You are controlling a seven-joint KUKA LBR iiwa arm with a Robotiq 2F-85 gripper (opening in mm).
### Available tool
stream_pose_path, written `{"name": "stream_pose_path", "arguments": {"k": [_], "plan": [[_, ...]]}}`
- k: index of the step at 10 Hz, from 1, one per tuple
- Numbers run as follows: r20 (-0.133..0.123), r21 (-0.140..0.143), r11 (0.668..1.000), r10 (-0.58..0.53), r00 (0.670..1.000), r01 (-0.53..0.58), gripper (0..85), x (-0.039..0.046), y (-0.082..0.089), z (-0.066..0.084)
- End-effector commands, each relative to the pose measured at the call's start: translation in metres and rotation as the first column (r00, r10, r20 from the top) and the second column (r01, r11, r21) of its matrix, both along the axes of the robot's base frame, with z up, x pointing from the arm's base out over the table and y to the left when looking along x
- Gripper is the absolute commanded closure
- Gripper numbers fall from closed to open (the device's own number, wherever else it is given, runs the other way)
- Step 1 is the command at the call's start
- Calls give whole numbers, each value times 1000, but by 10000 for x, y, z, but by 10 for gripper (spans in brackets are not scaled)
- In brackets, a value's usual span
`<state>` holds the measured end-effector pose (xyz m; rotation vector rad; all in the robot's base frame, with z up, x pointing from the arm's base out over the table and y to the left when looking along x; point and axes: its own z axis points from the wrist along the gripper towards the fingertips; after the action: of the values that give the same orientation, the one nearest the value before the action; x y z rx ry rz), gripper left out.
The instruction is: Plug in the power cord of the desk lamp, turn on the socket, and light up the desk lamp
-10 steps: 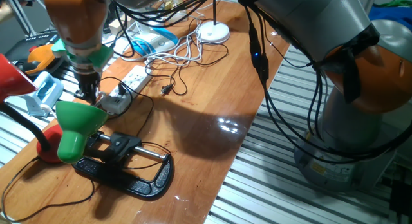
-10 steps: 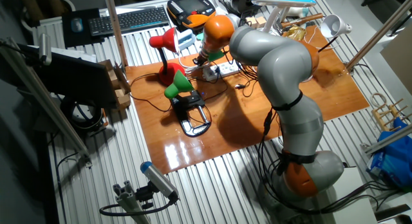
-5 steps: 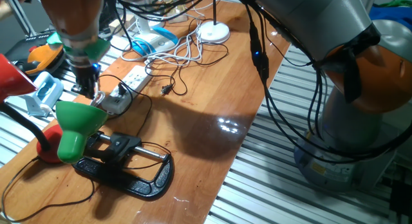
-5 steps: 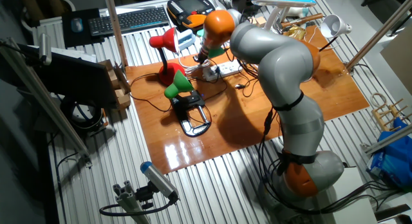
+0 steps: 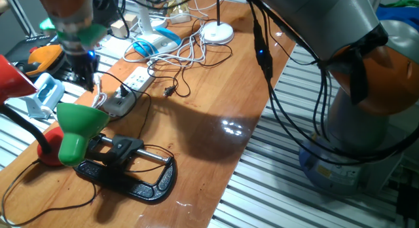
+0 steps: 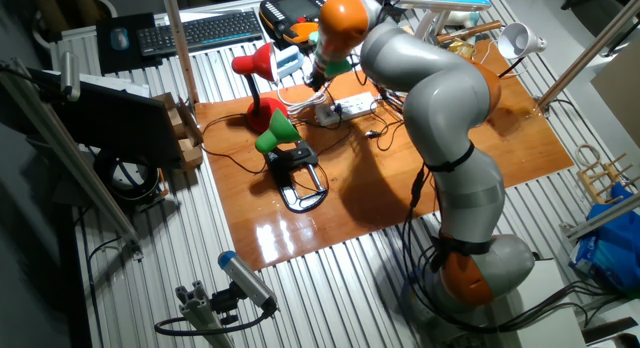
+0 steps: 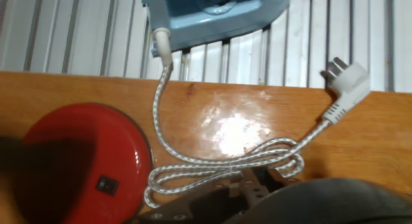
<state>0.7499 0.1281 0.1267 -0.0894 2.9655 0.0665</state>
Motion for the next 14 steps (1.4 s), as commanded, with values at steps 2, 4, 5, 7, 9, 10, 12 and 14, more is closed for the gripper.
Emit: {"name": "stream_pose_path", "arguments": {"k": [2,4,5,7,9,10,12,14], "plan": [[-38,23,998,-51,998,52,850,22,-102,57],[-62,23,995,-94,994,95,850,34,-232,90],[-74,24,993,-116,990,118,850,18,-286,101],[-83,24,991,-132,988,134,850,-23,-375,111],[-83,27,989,-144,986,146,850,-70,-444,139],[-83,28,988,-148,985,151,850,-97,-474,168],[-79,21,988,-149,986,151,850,-151,-528,216],[-81,19,986,-162,983,164,850,-181,-604,248]]}}
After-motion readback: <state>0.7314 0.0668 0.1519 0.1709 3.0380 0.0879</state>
